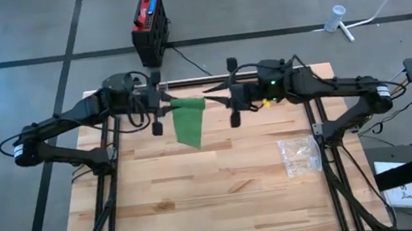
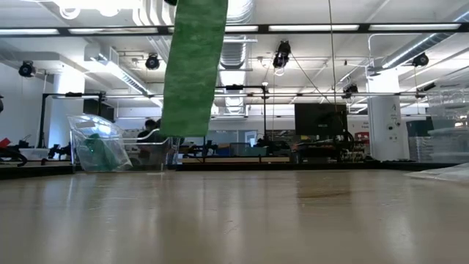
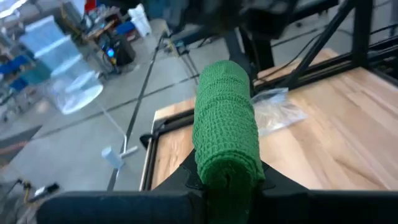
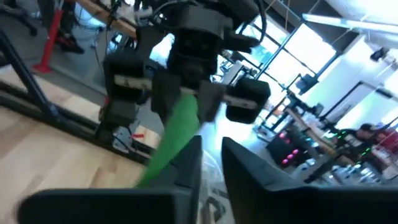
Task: Roll bandage
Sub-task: Roll the green bandage
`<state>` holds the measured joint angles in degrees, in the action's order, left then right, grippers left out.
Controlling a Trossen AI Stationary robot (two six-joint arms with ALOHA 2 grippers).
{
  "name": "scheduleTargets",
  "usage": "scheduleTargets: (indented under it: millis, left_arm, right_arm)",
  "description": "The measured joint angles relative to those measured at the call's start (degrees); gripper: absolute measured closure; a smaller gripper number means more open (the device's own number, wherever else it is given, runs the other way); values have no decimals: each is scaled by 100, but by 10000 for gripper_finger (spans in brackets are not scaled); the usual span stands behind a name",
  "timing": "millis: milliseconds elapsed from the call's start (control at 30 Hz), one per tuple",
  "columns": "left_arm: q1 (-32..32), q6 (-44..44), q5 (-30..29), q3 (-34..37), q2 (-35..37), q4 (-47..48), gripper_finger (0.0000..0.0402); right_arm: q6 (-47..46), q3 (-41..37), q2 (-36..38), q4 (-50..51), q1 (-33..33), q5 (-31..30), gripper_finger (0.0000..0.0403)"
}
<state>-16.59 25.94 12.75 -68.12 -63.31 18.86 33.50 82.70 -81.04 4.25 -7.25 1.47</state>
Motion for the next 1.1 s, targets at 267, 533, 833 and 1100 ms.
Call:
scheduleTargets:
  millis: [267, 533, 833, 1100]
  left_arm:
    - [-259, -123, 0, 151, 0, -188, 374]
    - [-259, -26, 207, 151, 147, -305, 375]
    - [-250, 42, 427, 151, 227, -353, 375]
    - [-206, 96, 437, 151, 184, -578, 374]
  right_arm:
    - [-500, -9, -465, -512, 0, 1, 229]
    - [-398, -9, -535, -455, -63, -22, 163]
    - [-136, -9, -544, -623, -61, -37, 244]
    - [66, -7, -533, -630, -61, -43, 351]
